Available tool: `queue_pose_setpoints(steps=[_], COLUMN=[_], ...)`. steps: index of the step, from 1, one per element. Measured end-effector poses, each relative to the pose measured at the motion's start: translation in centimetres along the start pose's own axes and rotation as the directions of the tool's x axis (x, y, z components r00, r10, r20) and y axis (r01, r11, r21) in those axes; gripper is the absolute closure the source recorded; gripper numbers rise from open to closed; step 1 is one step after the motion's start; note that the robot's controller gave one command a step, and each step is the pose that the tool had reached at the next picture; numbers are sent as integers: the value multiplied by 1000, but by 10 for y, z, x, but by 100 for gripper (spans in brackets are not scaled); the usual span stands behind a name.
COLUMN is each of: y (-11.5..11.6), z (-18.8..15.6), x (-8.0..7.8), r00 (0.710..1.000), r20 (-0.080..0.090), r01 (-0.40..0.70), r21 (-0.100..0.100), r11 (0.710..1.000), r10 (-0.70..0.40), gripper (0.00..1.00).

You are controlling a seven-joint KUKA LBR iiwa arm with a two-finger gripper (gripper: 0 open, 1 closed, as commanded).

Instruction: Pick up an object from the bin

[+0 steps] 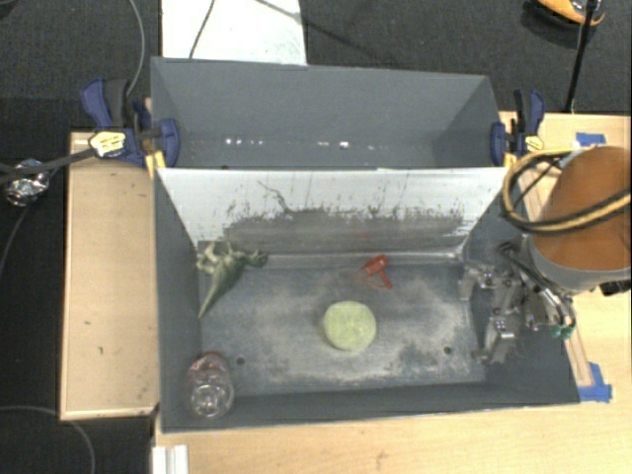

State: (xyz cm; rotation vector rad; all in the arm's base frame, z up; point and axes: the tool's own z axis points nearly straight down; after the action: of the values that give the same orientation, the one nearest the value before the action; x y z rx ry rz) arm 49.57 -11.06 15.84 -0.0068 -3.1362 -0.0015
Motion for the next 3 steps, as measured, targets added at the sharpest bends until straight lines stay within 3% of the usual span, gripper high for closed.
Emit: queue_pose_setpoints(steps=[1,2,3], y=[0,-8,2], z=[-4,38,73], x=[-2,-37,-69], r00=[1000,1000,999], r20=[8,17,5], r01=[4,8,42], r21=[1,4,2], r11=[1000,1000,999], r10=[-4,-9,-42], gripper=[0,0,0])
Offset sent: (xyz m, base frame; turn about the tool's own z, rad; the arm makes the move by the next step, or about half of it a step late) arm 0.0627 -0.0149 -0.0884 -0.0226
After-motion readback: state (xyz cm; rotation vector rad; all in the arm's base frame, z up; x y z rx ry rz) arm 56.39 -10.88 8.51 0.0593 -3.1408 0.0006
